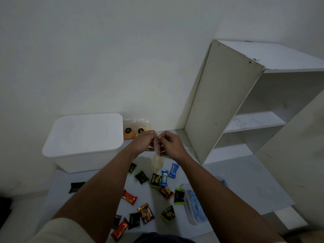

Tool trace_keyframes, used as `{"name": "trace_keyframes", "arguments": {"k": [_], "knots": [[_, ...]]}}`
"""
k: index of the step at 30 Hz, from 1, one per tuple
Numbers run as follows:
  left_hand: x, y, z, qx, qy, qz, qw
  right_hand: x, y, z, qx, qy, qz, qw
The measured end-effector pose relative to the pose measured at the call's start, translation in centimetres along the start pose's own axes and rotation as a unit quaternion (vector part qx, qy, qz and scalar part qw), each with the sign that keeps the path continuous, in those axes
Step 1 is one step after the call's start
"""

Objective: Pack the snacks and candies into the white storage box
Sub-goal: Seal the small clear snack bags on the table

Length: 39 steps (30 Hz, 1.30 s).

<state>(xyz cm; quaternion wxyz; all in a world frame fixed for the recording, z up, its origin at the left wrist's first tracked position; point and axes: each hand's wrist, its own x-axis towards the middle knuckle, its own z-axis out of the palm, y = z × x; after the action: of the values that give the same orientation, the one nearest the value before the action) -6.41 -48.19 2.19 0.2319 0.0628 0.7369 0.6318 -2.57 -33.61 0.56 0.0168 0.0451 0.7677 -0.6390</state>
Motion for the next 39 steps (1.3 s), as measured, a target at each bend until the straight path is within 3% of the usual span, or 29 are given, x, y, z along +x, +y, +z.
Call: {"name": "trace_keyframes", "arguments": {"k": [7,13,15,19,25,29,31,34,39], "knots": [[-0.1,-0.7,0.4,0.07,-0.002,0.014,0.997,0.4,0.3,-0.9,0.027,0.037,-0.016,0.999],[0.5,-0.8,0.0,0.057,0.106,0.038,0.992,0.0,0.8,-0.8,0.016,-0.048,0.059,0.997],[0.4,-0.9,0.1,0.048,0.126,0.03,0.99,0.1,0.9,-0.9,-0.012,-0.035,0.042,0.998],[0.5,-1.4,0.3,0.083,0.082,-0.014,0.993,0.5,1.0,-0.8,-0.042,-0.002,0.006,0.999],[1.1,-2.3,0.2,0.015,0.057,-0.025,0.998,0.8,1.3,-1.7,-0.038,-0.022,0.078,0.996],[2.5,-3.9,0.5,0.031,0.173,0.014,0.984,1.7,1.7,-3.5,-0.088,-0.015,0.073,0.993],[3.5,-4.6,0.4,0.054,0.217,0.024,0.974,2.2,1.9,-5.1,-0.089,-0.066,0.076,0.991],[5.0,-5.5,0.5,0.089,0.185,0.009,0.979,3.4,2.2,-7.3,-0.112,-0.125,0.071,0.983],[8.2,-6.7,1.3,0.035,0.202,0.022,0.978,6.5,3.5,-9.5,-0.017,-0.063,0.106,0.992]]}}
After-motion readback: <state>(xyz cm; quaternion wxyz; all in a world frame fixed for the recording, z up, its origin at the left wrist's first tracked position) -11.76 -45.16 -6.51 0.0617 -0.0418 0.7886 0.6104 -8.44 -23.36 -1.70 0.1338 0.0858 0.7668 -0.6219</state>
